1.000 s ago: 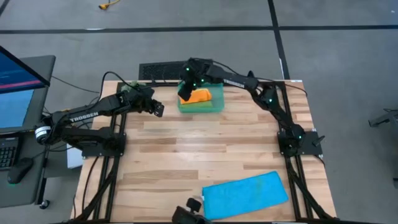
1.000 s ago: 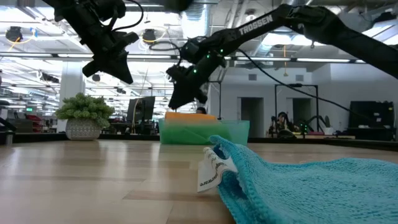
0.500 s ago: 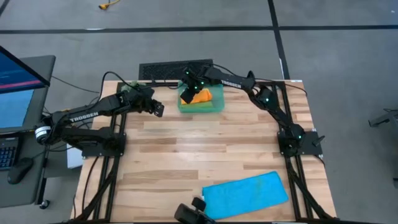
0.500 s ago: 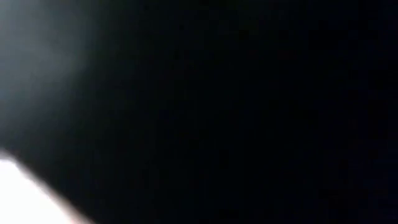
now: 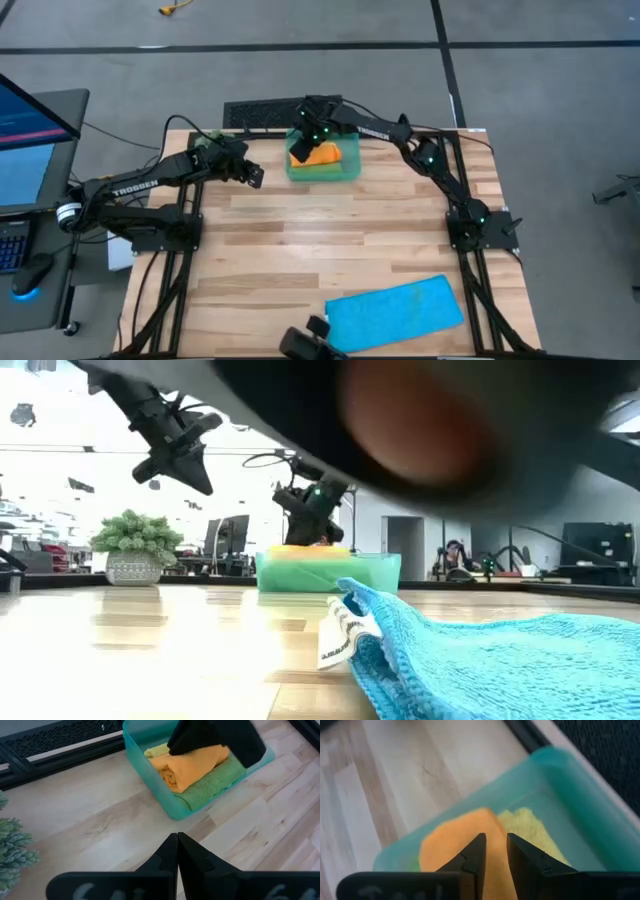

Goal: Roll microfiber towels into tight, uniform cylinder then place into a basket
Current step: Put the rolled orange towel into the blue bin, then roll the blue towel

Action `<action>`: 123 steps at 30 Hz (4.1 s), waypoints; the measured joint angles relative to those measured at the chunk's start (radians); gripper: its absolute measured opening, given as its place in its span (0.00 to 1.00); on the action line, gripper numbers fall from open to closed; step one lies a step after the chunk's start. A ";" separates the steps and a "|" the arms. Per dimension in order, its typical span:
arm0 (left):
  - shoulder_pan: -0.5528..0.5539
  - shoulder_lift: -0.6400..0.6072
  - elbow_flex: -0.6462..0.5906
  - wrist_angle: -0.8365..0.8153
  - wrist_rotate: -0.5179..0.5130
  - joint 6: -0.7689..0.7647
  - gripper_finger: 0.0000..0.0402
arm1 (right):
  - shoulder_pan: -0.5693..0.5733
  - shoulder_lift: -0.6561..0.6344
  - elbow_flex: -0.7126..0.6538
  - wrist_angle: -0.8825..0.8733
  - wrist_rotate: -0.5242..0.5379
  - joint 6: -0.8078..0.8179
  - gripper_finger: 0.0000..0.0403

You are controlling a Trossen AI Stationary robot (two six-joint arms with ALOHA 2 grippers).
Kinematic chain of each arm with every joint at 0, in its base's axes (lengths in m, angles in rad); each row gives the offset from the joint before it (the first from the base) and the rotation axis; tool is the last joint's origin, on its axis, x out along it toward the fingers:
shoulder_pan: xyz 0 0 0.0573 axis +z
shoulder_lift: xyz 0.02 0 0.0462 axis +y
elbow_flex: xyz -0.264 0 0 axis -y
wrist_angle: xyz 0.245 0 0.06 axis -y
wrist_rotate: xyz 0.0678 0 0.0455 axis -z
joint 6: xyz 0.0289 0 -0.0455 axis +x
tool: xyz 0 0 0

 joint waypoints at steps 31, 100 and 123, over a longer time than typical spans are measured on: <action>-0.042 -0.003 0.000 -0.012 -0.016 0.077 0.00 | 0.131 -0.295 0.117 -0.575 0.093 -0.088 0.28; -0.555 -0.188 0.000 0.010 -0.349 0.176 0.00 | 1.147 -0.968 -1.011 -0.399 0.430 1.278 0.27; -0.555 -0.188 0.000 0.010 -0.349 0.114 0.00 | 1.428 -0.967 -1.401 0.093 0.203 1.924 0.27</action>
